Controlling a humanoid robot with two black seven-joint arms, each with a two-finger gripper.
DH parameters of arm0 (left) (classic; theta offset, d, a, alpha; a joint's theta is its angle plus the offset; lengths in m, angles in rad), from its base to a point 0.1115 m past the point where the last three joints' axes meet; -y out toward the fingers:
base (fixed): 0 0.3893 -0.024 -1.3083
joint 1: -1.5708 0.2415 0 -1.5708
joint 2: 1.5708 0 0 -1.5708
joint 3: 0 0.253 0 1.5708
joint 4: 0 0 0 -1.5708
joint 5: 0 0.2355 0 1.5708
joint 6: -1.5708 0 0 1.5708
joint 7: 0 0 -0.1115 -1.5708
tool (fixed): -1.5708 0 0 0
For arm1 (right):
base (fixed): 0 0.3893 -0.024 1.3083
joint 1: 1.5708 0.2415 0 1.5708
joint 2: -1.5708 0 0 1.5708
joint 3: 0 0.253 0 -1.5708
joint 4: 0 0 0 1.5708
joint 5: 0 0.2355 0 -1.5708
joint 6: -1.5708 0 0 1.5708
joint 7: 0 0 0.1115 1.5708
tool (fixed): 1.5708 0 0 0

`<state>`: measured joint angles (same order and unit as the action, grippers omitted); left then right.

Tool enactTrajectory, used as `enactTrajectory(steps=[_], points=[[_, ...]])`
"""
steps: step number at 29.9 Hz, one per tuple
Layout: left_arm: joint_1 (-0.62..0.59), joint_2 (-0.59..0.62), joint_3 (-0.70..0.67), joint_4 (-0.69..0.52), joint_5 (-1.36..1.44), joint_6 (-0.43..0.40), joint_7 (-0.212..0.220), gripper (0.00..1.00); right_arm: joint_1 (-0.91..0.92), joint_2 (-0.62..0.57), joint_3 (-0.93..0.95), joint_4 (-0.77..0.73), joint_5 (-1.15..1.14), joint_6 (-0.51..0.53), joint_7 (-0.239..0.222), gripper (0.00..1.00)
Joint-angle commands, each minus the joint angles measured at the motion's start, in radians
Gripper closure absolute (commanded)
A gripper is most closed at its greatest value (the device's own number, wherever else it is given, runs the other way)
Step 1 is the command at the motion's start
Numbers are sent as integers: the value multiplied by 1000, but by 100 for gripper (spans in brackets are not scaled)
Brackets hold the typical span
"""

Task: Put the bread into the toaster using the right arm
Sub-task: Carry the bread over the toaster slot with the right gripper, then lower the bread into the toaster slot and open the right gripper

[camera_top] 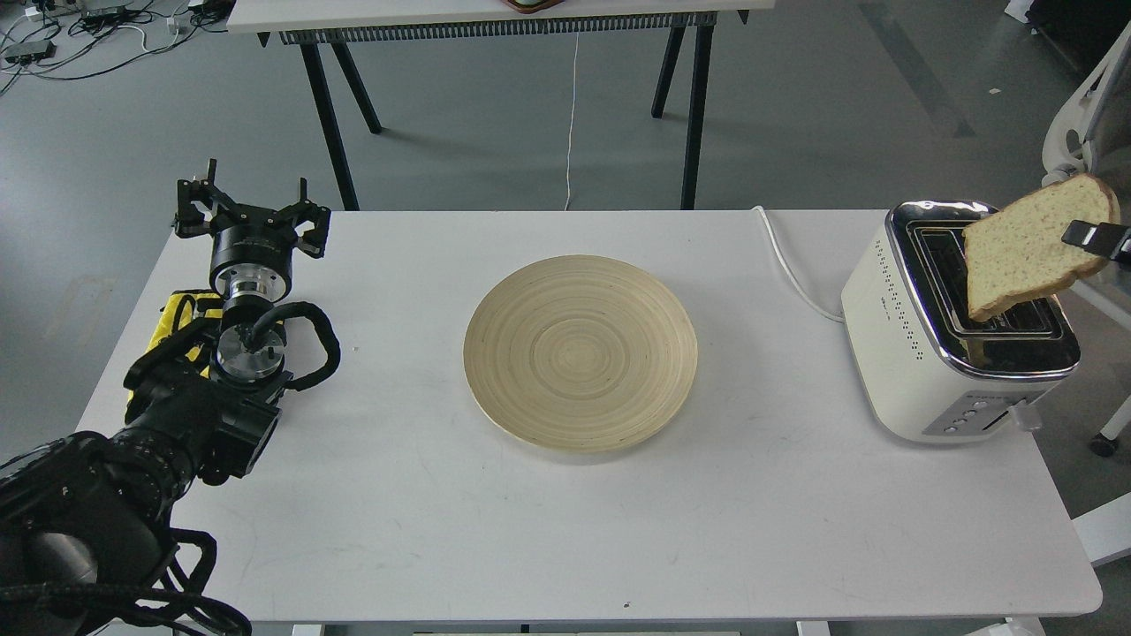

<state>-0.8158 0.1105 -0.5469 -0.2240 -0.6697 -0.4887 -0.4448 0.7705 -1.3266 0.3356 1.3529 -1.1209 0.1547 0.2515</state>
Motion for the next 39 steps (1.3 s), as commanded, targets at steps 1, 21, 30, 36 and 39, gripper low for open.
enactTrajectory(steps=[1,21,30,36,39], points=[[1,0,-1,0,1,0,0,0,3,6,-1,-8,-7,15,-1,91],[0,0,1,0,1,0,0,0,10,90,0,-49,-86,60,-20,91],[0,0,-1,0,-1,0,0,0,10,191,-1,-139,-88,66,-23,90],[0,0,-1,0,1,0,0,0,9,234,-1,-179,-99,66,-21,71],[0,0,1,0,1,0,0,0,12,239,-1,-179,-96,66,-21,55]])
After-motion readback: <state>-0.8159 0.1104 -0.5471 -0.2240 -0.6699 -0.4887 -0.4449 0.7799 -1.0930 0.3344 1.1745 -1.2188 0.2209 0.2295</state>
